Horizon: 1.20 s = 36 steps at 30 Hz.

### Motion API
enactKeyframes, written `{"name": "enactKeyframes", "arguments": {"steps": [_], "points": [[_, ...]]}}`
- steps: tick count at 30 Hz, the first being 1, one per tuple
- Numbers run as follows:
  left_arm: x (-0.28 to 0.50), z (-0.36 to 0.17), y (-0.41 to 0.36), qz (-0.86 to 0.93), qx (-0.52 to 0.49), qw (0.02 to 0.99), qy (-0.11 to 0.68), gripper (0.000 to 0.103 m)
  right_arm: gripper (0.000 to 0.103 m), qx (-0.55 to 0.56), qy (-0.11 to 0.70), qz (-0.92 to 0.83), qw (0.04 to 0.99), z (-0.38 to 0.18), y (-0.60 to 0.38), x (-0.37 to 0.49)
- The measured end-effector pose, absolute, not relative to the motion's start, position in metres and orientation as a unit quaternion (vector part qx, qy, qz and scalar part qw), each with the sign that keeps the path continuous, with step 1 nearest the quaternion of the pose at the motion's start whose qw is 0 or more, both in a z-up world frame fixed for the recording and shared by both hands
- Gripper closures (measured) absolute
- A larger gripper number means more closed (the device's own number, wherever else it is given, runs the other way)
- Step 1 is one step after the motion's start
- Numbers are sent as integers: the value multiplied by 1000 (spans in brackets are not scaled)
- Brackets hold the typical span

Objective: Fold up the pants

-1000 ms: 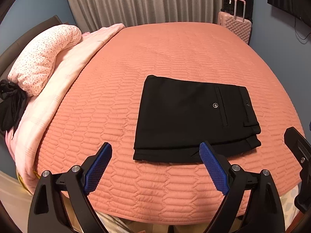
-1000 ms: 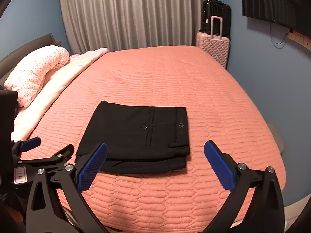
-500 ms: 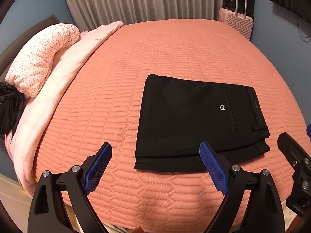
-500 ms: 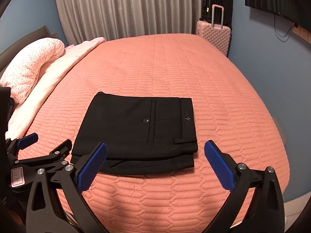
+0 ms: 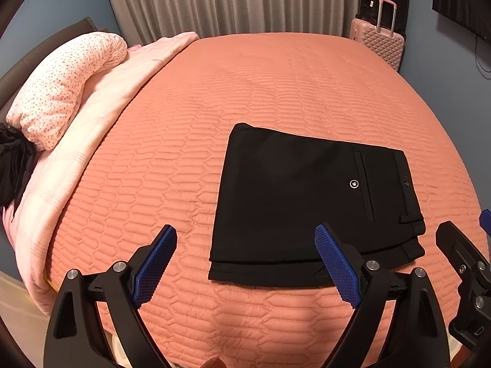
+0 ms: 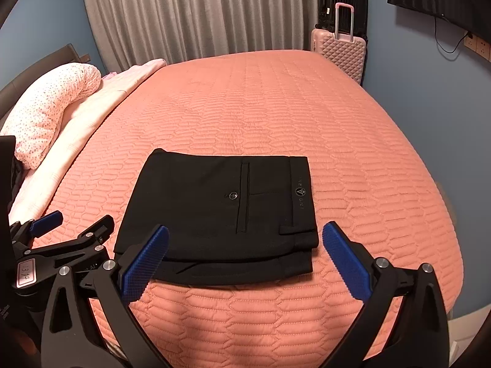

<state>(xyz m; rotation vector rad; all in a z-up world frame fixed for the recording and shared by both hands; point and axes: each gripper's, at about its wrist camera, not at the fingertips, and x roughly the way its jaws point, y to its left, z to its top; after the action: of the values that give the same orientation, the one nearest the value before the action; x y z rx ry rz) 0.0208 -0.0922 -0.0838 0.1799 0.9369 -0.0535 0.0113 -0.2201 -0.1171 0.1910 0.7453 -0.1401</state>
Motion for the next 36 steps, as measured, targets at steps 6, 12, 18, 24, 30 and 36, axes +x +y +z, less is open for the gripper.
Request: {"name": "enactKeyframes", "arguments": {"steps": [6, 12, 18, 24, 30, 36], "points": [[22, -89, -92, -18, 97, 884, 456, 13, 5, 95, 370, -68, 922, -122, -226, 12], [25, -110, -91, 5, 138, 874, 465, 13, 5, 100, 386, -41, 916, -142, -237, 13], [38, -162, -64, -2, 124, 836, 535, 13, 5, 111, 427, -51, 896, -167, -263, 24], [43, -156, -61, -31, 61, 847, 527, 13, 5, 145, 417, 43, 896, -173, -235, 45], [52, -206, -80, -24, 149, 823, 548, 13, 13, 141, 493, -55, 857, -241, -273, 61], [47, -197, -71, -12, 134, 835, 533, 12, 16, 179, 451, -24, 874, -210, -286, 36]]}}
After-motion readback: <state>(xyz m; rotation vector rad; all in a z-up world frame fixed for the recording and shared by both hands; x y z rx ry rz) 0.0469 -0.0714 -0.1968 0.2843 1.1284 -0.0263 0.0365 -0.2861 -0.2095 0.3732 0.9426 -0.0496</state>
